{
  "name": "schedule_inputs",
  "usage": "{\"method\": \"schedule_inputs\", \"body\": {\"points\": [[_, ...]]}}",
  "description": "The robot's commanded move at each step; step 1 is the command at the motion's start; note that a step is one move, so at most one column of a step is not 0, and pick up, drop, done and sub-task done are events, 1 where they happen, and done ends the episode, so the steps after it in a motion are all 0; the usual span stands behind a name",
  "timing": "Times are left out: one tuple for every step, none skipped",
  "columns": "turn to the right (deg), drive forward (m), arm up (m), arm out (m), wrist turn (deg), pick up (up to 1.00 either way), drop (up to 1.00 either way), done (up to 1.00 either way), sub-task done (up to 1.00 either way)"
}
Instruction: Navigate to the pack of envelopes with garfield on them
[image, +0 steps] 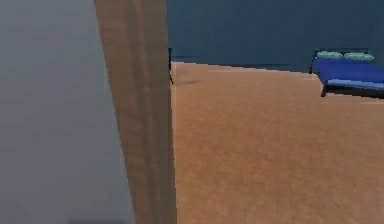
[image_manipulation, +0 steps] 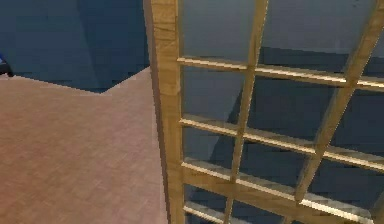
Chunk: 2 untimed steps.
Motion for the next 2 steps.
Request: {"method": "schedule_inputs", "body": {"points": [[0.0, 0.05, 0.00, 0.00, 0.0, 0.00, 0.00, 0.00, 0.00], [18.0, 0.00, 0.00, 0.00, 0.0, 0.00, 0.00, 0.00, 0.00]]}}
